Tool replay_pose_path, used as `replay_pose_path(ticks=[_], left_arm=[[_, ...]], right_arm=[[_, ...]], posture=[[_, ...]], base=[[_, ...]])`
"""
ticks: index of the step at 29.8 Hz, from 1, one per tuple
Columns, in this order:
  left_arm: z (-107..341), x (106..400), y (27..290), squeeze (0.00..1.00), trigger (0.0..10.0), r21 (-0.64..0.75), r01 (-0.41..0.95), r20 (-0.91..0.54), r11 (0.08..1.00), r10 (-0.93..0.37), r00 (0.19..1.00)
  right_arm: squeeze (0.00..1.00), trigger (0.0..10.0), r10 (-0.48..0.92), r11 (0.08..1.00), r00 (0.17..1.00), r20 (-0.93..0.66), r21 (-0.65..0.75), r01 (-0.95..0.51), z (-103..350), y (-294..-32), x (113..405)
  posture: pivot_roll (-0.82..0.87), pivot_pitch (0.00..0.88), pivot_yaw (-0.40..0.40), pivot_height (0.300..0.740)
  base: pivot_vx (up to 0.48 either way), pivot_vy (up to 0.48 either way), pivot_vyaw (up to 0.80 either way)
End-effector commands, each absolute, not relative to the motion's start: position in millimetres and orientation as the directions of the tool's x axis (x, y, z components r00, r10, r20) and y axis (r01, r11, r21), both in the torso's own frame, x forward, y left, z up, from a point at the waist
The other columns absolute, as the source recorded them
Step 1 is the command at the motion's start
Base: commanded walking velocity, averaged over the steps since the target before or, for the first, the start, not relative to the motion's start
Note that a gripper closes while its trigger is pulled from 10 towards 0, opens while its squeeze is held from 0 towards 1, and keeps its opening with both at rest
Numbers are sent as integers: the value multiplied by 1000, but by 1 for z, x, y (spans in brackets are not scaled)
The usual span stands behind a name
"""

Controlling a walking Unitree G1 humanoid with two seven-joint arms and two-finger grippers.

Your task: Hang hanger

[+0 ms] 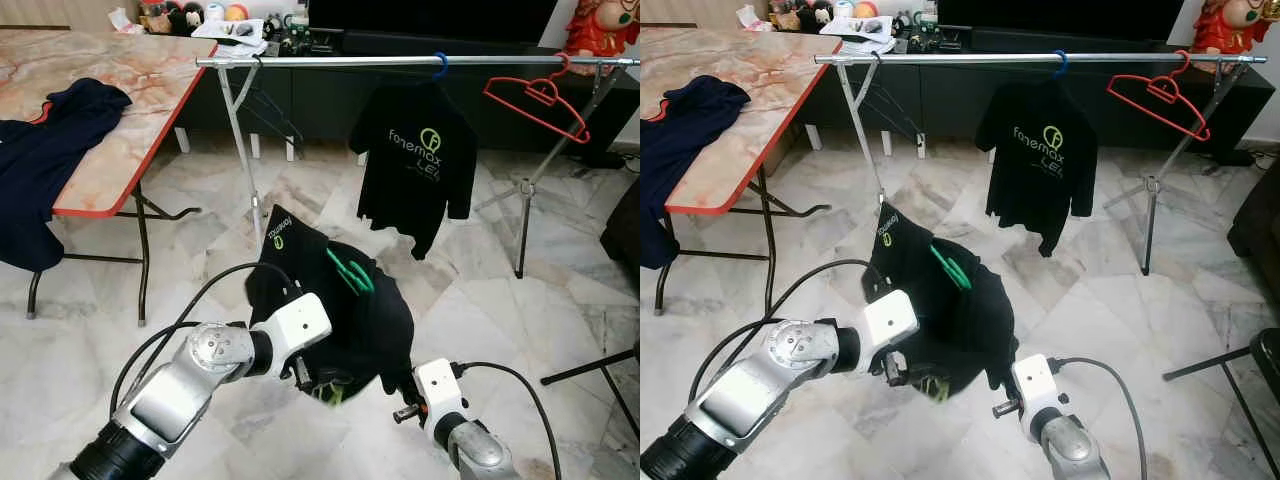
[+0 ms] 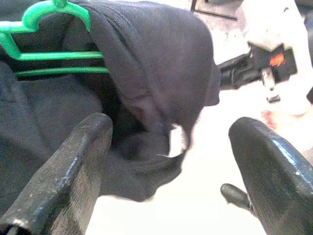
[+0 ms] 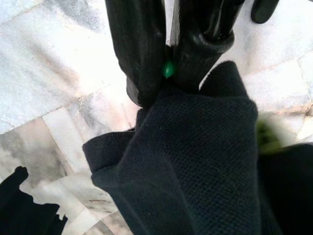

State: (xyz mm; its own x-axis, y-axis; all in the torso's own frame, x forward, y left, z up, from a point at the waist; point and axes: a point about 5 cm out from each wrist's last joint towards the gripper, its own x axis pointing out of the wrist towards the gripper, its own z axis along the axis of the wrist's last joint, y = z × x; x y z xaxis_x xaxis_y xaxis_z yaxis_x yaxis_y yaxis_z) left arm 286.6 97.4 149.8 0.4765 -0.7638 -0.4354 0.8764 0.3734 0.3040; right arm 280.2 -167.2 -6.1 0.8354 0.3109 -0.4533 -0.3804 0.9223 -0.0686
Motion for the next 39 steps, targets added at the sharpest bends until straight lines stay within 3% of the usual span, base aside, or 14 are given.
replay_pose_path(ticks=[1, 5, 7, 9, 10, 13, 24, 32, 37, 39], left_arm=[[146, 282, 108, 1000, 10000, 303, 884, -464, 356, -755, 464], [149, 288, 114, 1000, 10000, 320, 849, -422, 422, -738, 526], [156, 304, 121, 1000, 10000, 370, 752, -354, 545, -666, 657], [160, 314, 122, 1000, 10000, 417, 676, -288, 607, -618, 732], [163, 317, 121, 0, 10000, 411, 644, -250, 645, -600, 760], [167, 326, 119, 0, 10000, 358, 546, -144, 758, -533, 834], [135, 329, 115, 0, 10000, 273, 477, -172, 836, -445, 879], [121, 340, 129, 0, 10000, 233, 277, -144, 932, -249, 958], [122, 344, 130, 0, 10000, 191, 249, -127, 950, -227, 966], [121, 344, 121, 0, 10000, 170, 314, -132, 934, -294, 947]], right_arm=[[0, 0, 308, 919, 845, -436, -93, -383, 0, -171, 285], [0, 0, 306, 910, 840, -448, -123, -397, 0, -173, 285], [0, 0, 309, 908, 838, -450, -122, -400, -1, -174, 285], [0, 0, 316, 906, 835, -450, -116, -406, -1, -175, 284], [0, 0, 323, 904, 834, -448, -114, -412, -1, -174, 284], [0, 0, 335, 903, 834, -439, -102, -416, 0, -173, 283], [0, 0, 394, 887, 827, -401, -71, -457, 4, -169, 282], [0, 0, 472, 845, 782, -408, -43, -533, 0, -161, 276], [0, 0, 491, 830, 764, -417, -43, -557, -1, -160, 274], [0, 0, 505, 819, 751, -425, -40, -573, -2, -159, 272]], posture=[[72, 115, -63, 740], [72, 112, -65, 740], [74, 108, -66, 740], [69, 104, -67, 740], [67, 100, -67, 740], [58, 90, -67, 740], [49, 68, -76, 740], [44, 71, -86, 740], [39, 77, -90, 740], [39, 81, -92, 740]], base=[[0, 0, 0], [0, 0, 0], [0, 0, 0], [0, 0, 0], [0, 0, 0], [0, 0, 0], [0, 0, 0], [0, 0, 0], [0, 0, 0], [0, 0, 0]])
